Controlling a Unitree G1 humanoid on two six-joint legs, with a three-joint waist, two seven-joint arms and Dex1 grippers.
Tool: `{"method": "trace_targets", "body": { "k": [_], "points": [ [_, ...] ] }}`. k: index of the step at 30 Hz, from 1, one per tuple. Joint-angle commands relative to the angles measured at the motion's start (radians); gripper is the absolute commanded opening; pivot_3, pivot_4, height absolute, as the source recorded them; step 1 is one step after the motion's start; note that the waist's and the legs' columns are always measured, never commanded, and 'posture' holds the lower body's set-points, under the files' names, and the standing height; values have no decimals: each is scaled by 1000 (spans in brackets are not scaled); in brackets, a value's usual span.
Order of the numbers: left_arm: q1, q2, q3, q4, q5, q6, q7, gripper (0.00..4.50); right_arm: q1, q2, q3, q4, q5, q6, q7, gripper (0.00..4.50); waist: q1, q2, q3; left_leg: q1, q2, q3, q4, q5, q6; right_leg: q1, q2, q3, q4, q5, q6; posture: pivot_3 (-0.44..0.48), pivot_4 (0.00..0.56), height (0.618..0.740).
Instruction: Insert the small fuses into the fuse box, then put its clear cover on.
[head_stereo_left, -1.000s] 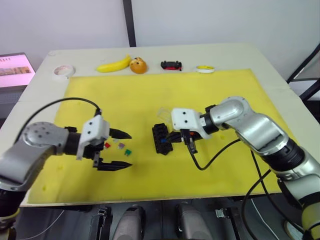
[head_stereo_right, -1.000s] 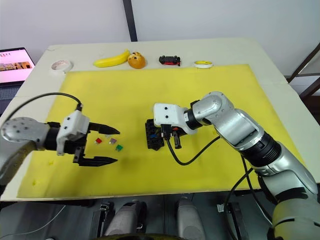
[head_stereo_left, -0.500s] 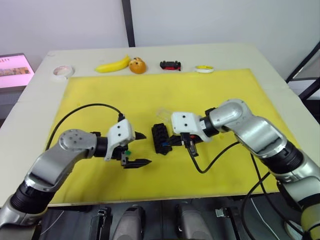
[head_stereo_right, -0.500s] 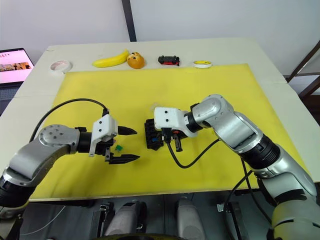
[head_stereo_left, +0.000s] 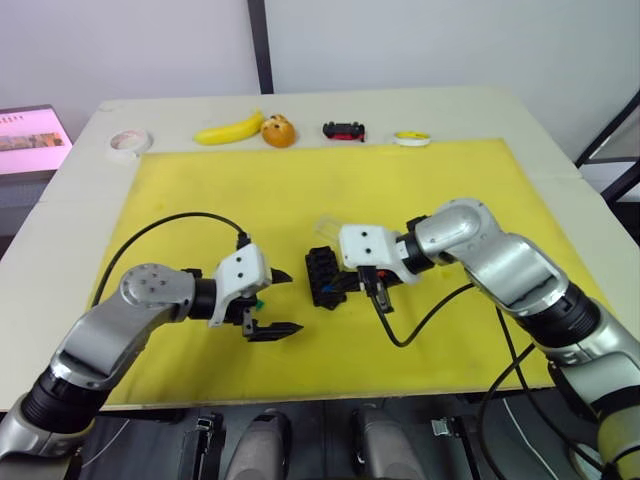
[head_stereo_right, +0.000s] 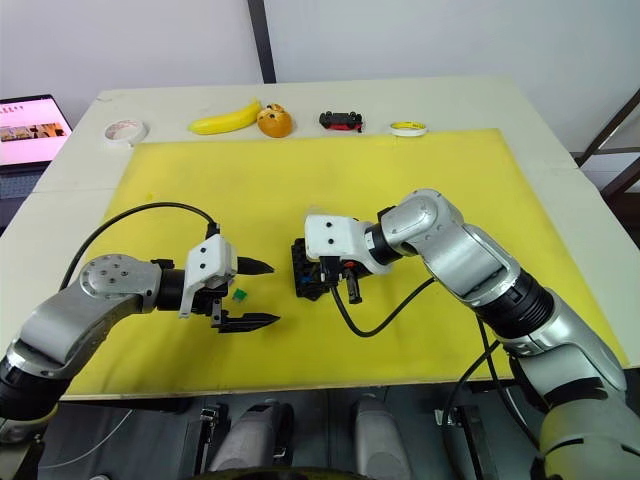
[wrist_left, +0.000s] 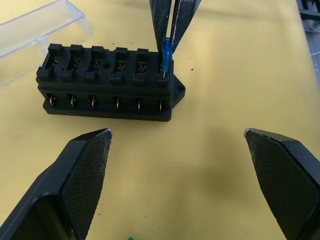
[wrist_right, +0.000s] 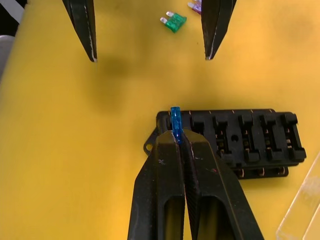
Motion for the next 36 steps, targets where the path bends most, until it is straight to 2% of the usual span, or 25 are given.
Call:
{"method": "trace_targets", "body": {
  "k": [1, 20, 36],
  "points": [
    [-2, -5, 4, -29, 4, -5, 4, 4459, -3, -1, -8, -8, -14, -4, 9, 0, 0, 0, 0, 0, 0, 0, 0, 0, 0, 0, 0, 0, 0, 0, 0, 0, 150, 740],
    [-12, -28, -6, -21, 21, -13, 7, 4459, -23, -6, -32, -18, -9, 25, 42, 0, 0, 0, 0, 0, 0, 0, 0, 0, 0, 0, 0, 0, 0, 0, 0, 0, 150, 740],
    [-9, -45, -5, -35, 28, 0, 18, 4459, -39, 11, -1, -17, -39, 52, 40, 0, 0, 0, 0, 0, 0, 0, 0, 0, 0, 0, 0, 0, 1, 0, 0, 0, 150, 740]
  ]
}}
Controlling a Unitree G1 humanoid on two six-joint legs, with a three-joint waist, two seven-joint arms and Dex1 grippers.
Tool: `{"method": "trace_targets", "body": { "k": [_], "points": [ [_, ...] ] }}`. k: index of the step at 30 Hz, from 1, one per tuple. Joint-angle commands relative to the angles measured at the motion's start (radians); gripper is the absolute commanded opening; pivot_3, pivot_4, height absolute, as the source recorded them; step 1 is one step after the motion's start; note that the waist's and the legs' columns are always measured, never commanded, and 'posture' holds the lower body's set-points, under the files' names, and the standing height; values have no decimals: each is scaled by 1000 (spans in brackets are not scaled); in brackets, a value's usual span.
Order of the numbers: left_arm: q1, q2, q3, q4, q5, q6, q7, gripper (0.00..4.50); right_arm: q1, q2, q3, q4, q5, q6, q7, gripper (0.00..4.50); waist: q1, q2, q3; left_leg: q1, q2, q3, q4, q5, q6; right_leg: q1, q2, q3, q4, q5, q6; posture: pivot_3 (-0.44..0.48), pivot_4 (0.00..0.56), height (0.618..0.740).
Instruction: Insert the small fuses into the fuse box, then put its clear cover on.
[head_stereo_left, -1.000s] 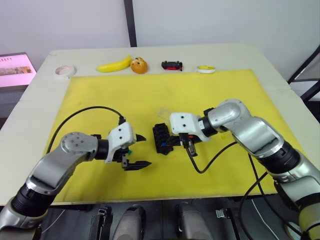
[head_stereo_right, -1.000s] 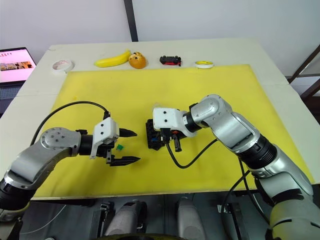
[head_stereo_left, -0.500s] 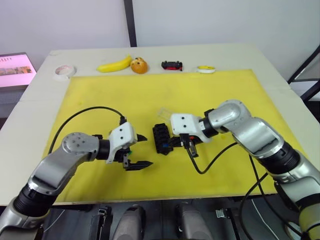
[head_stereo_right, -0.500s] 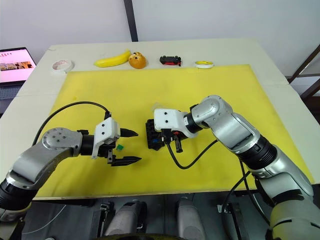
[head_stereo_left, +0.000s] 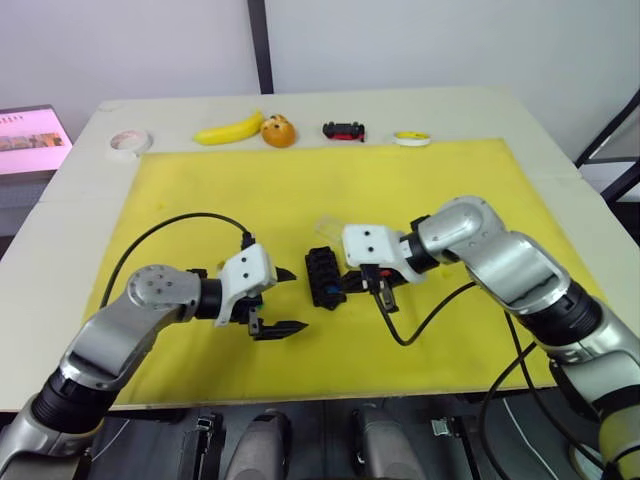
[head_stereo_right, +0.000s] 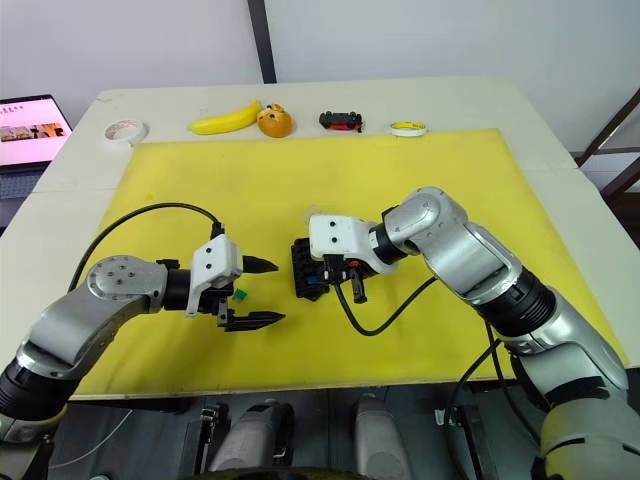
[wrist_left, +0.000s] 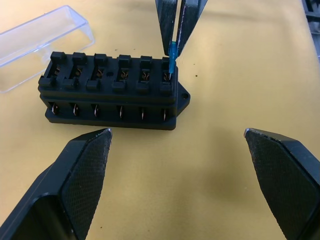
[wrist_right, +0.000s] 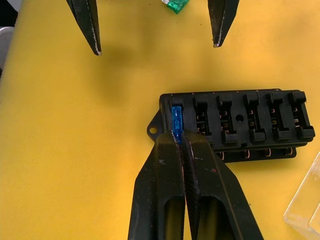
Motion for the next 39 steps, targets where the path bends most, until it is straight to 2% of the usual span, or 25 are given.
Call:
{"method": "trace_targets", "body": {
  "k": [1, 24, 27, 29, 35, 39],
  "points": [
    [-6, -5, 1, -36, 0, 1, 9, 4459, -28, 8, -2, -19, -13, -4, 0, 0, 0, 0, 0, 0, 0, 0, 0, 0, 0, 0, 0, 0, 0, 0, 0, 0, 150, 740],
    [-4, -12, -4, -44, -2, 10, 22, 4459, -43, 18, 30, -6, -71, -44, 18, 0, 0, 0, 0, 0, 0, 0, 0, 0, 0, 0, 0, 0, 0, 0, 0, 0, 150, 740],
    [-6, -14, -6, -42, -2, 11, 22, 4500, -47, 22, 23, -7, -69, -37, 15, 1067, 0, 0, 0, 0, 0, 0, 0, 0, 0, 0, 0, 0, 0, 0, 0, 0, 150, 740],
    [-7, -14, -6, -42, -2, 12, 22, 4500, -49, 23, 17, -10, -62, -27, 16, 1935, 0, 0, 0, 0, 0, 0, 0, 0, 0, 0, 0, 0, 0, 0, 0, 0, 150, 740],
    [-7, -14, -6, -44, -2, 15, 23, 4500, -53, 22, -22, -32, -25, 3, 23, 1935, 0, 0, 0, 0, 0, 0, 0, 0, 0, 0, 0, 0, 0, 0, 0, 0, 150, 740],
    [-2, -13, -1, -44, -4, 16, 24, 4500, -34, 50, -115, -58, 58, 25, -1, 1935, 0, 0, 0, 0, 0, 0, 0, 0, 0, 0, 0, 0, 0, 0, 0, 0, 150, 740]
  ]
}}
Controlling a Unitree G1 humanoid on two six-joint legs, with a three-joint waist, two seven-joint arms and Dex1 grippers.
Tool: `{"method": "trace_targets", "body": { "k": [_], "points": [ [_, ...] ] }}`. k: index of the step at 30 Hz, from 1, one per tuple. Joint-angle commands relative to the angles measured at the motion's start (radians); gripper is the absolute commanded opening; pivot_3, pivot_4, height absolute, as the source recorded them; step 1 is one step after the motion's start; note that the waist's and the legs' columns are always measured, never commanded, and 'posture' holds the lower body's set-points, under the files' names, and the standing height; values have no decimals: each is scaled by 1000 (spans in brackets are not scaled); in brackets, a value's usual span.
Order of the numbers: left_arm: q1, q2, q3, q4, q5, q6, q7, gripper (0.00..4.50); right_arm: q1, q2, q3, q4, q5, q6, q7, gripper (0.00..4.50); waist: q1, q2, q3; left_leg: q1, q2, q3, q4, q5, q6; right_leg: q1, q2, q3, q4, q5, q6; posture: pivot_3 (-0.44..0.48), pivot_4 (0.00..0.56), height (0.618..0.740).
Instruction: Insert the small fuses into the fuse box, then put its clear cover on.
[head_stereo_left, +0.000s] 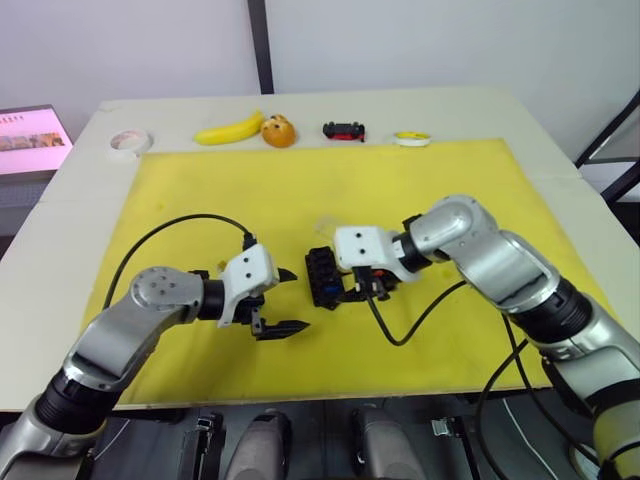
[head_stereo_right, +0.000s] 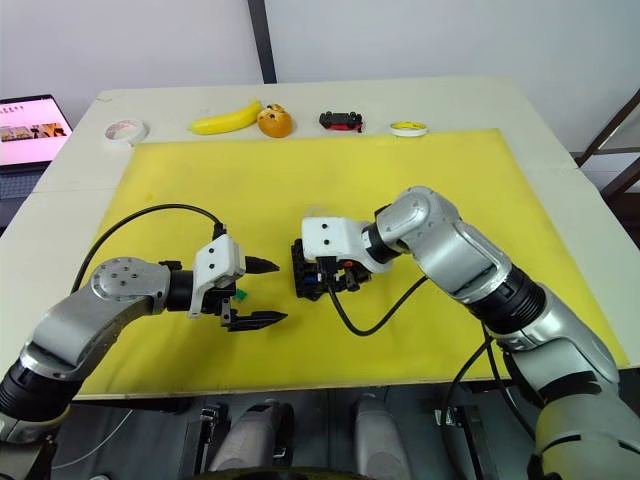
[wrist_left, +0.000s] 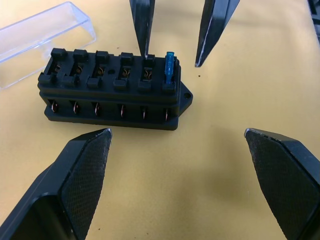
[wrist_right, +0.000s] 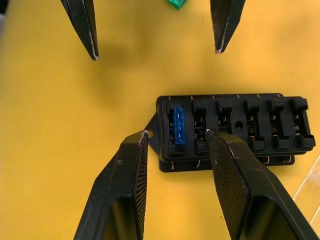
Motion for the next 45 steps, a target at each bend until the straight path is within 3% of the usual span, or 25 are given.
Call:
{"method": "trace_targets", "body": {
  "k": [1, 5, 8, 10, 11, 20, 37, 45],
  "points": [
    [-2, -1, 9, -39, -4, -3, 5, 4500, 0, 37, -128, -60, 79, -14, -31, 1935, 0, 0, 0, 0, 0, 0, 0, 0, 0, 0, 0, 0, 0, 0, 0, 0, 150, 740],
    [-2, 1, 23, -28, -11, -2, 3, 4500, 61, 59, -203, -75, 123, -38, -76, 1935, 3, 0, 0, 0, 0, 0, 0, 0, 0, 0, 0, 0, 0, 0, 0, 0, 150, 740],
    [-8, 2, 26, -18, -13, -4, -2, 4500, 140, 57, -223, -91, 134, -89, -99, 1109, 13, 0, 0, 0, 0, 0, 0, 0, 0, 0, -1, 0, 0, 0, 0, 0, 150, 740],
    [-13, 0, 24, -12, -13, -6, -6, 4500, 182, 67, -232, -88, 142, -118, -114, 98, 17, 0, 0, 0, 0, 0, 0, 0, 0, 0, -1, 0, 0, 0, 0, 0, 150, 740],
    [-15, 0, 23, -9, -13, -7, -8, 4500, 197, 74, -236, -83, 148, -128, -122, 12, 18, 0, 0, 0, 0, 0, 1, 0, 0, 0, 0, 0, 0, 0, 0, 0, 150, 740],
    [-23, 1, 18, 2, -8, -15, -24, 4500, 284, 117, -244, 2, 141, -217, -184, 12, 18, 0, 0, 0, 0, 1, 1, 0, 0, 0, 0, 0, 1, 0, 0, 0, 150, 740],
    [-19, -4, 16, -6, -4, -12, -21, 4500, 326, 108, -173, 155, 92, -291, -144, 12, 19, -1, -1, 1, -1, 1, 1, 0, 0, 1, 0, 0, 1, 0, 0, 0, 150, 740],
    [-12, -5, 20, -12, -5, -11, -14, 4500, 331, 83, -139, 189, 67, -308, -115, 12, 19, -1, -1, 10, -1, 0, 0, 0, 0, 11, 0, 0, -1, 0, 0, 0, 150, 740]
  ]
}}
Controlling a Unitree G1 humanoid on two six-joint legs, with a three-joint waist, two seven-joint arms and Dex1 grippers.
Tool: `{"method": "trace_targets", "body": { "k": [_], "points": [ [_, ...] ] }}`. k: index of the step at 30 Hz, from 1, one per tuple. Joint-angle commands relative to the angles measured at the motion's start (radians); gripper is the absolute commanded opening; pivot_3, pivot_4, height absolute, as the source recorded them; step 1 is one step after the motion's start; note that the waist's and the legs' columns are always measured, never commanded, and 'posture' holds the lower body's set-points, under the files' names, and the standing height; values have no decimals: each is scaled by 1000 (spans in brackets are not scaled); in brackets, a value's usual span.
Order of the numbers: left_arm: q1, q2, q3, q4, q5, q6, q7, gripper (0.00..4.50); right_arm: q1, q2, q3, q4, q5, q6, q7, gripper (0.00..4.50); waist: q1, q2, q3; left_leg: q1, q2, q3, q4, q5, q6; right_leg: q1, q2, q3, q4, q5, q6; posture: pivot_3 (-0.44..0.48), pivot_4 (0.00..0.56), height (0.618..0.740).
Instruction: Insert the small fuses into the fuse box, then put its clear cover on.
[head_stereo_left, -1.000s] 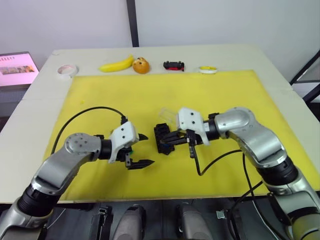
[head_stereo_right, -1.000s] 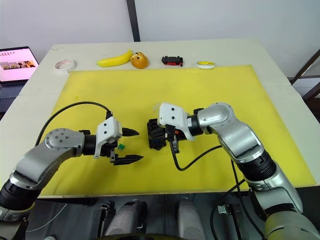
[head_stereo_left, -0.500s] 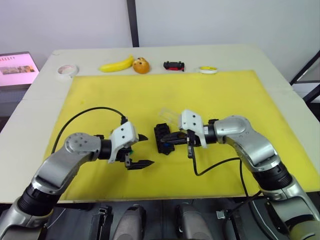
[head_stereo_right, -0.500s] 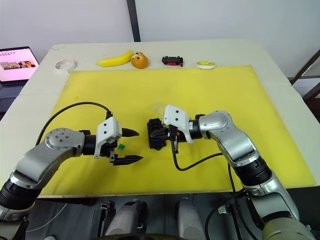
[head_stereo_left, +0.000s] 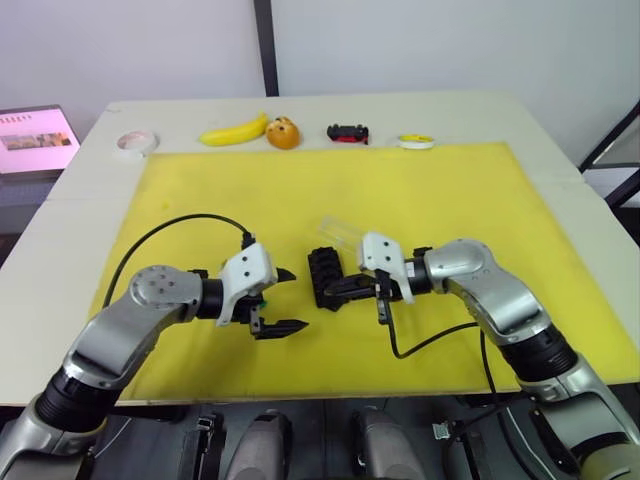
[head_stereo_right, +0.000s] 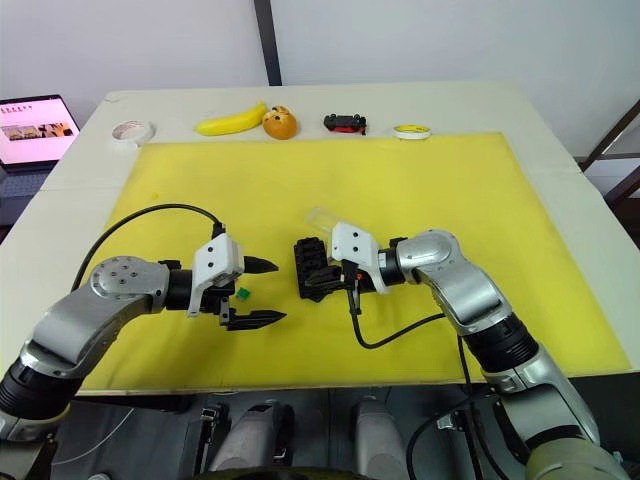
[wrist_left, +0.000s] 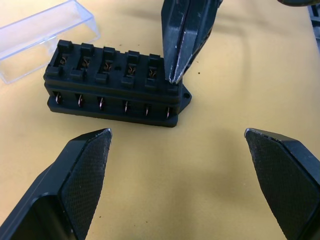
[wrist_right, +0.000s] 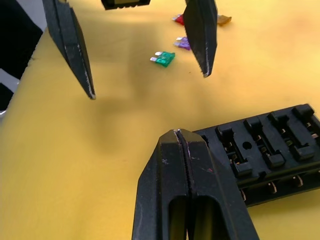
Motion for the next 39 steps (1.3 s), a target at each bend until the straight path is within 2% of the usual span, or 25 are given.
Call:
{"method": "trace_targets", "body": {
  "k": [1, 3, 9, 13, 18, 21, 24, 27, 31, 35, 39],
  "points": [
    [-7, -2, 15, -28, -4, -9, 6, 4500, 13, -19, 26, 27, -38, 14, 7, 12, 0, 0, 0, 4, 0, 0, -1, 0, 0, 4, 0, 0, -1, 0, 0, 0, 150, 740],
    [-5, -1, 17, -29, -6, -9, 7, 4500, -5, -11, -4, -1, 1, 50, 7, 12, 0, 0, 0, 9, 0, 0, -2, -1, 1, 9, 0, 0, -4, 0, 0, 0, 150, 740],
    [-7, 4, 30, -28, -17, -5, 5, 4500, -58, -5, -74, -89, 98, 159, 6, 12, 1, 0, 0, 8, 1, 0, -2, -1, 1, 8, 0, 0, -4, 0, 0, 0, 150, 740],
    [-26, 10, 88, -24, -85, 31, -12, 4500, -131, -26, -172, -167, 200, 269, -4, 12, 1, 1, 1, 7, 1, 0, -2, -1, 1, 7, 0, 0, -3, 0, 0, 0, 150, 740],
    [-14, 89, 209, -7, -176, 93, -60, 4500, -112, -156, -218, -223, 194, 271, 16, 12, 3, 0, 1, 6, 1, -1, -2, -1, 2, 7, -1, -1, -4, 0, 0, 0, 150, 740],
    [35, 194, 320, 39, -221, 130, -124, 4500, -62, -273, -255, -240, 174, 232, 48, 12, 2, 1, 1, 6, 1, 0, -2, -1, 2, 7, -1, 0, -5, 0, 0, 0, 150, 740],
    [108, 301, 446, 112, -254, 160, -193, 4500, -1, -384, -314, -236, 164, 190, 76, 854, -1, 1, 1, 6, 1, 0, -3, -2, 2, 7, -1, 0, -5, 0, 0, 0, 150, 740],
    [206, 398, 583, 218, -255, 156, -296, 4500, 62, -494, -394, -201, 158, 144, 120, 2295, -1, 1, 2, 7, 3, 1, -3, -2, 2, 7, 0, -1, -5, 0, 0, 0, 150, 740],
    [303, 470, 709, 358, -235, 130, -398, 4500, 119, -585, -476, -133, 148, 93, 151, 4333, -1, 2, 2, 7, 3, 2, -3, -2, 3, 7, 0, -1, -5, 0, 0, 0, 150, 740],
    [397, 527, 775, 509, -144, 38, -467, 4500, 211, -663, -552, -56, 111, 32, 176, 4429, 1, 2, 2, 7, 3, 3, -4, -2, 3, 7, 0, -1, -6, -1, 0, 0, 150, 740],
    [428, 554, 803, 642, -90, -40, -507, 4500, 279, -700, -615, -6, 92, -5, 181, 4429, -1, 2, 2, 7, 4, 4, -4, -2, 3, 7, -1, 0, -6, 0, 0, 0, 150, 740]
  ]
}}
